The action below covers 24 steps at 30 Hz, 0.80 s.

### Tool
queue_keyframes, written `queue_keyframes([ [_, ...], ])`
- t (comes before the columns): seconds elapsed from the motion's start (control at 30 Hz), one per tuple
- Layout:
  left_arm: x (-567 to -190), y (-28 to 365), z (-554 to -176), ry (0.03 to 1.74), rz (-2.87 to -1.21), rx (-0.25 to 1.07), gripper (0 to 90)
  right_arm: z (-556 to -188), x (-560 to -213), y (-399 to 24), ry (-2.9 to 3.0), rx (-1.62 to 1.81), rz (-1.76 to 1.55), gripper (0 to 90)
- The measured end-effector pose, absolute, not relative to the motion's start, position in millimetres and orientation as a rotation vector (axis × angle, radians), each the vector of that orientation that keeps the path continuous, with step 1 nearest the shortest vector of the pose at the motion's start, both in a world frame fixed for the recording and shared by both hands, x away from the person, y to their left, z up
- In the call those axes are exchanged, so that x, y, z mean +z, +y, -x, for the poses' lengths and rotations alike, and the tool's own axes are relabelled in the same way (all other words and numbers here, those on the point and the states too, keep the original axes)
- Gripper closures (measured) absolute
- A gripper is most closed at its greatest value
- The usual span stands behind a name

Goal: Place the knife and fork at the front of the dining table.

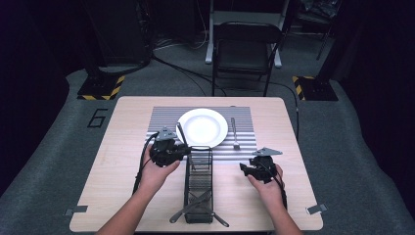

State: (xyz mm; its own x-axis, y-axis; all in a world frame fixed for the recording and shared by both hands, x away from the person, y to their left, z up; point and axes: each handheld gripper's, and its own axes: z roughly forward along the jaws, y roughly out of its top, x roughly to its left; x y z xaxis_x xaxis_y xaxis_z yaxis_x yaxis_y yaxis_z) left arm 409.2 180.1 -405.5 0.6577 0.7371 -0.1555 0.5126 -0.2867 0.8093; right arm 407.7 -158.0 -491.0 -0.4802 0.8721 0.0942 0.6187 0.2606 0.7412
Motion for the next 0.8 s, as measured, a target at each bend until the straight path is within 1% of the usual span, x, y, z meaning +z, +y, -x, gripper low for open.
queue_keyframes([
  [0.1,-406.1,180.1,-409.5,0.97,-1.957,0.307,75.7,-407.9,-491.2,-158.0,2.203,1.06,-1.369,51.0],
  [0.2,-405.5,180.2,-408.1,0.954,-1.97,0.324,79.0,-408.3,-491.8,-158.7,2.204,1.064,-1.379,51.0],
  [0.37,-405.2,179.8,-406.3,0.952,-1.973,0.329,80.3,-408.8,-492.6,-159.2,2.203,1.069,-1.392,51.0],
  [0.53,-404.1,178.4,-402.8,0.946,-1.985,0.354,80.9,-409.6,-493.6,-160.2,2.199,1.069,-1.389,51.0],
  [0.8,-402.7,176.1,-402.7,0.95,-1.993,0.355,81.1,-410.6,-495.0,-160.7,2.194,1.075,-1.407,51.1],
])
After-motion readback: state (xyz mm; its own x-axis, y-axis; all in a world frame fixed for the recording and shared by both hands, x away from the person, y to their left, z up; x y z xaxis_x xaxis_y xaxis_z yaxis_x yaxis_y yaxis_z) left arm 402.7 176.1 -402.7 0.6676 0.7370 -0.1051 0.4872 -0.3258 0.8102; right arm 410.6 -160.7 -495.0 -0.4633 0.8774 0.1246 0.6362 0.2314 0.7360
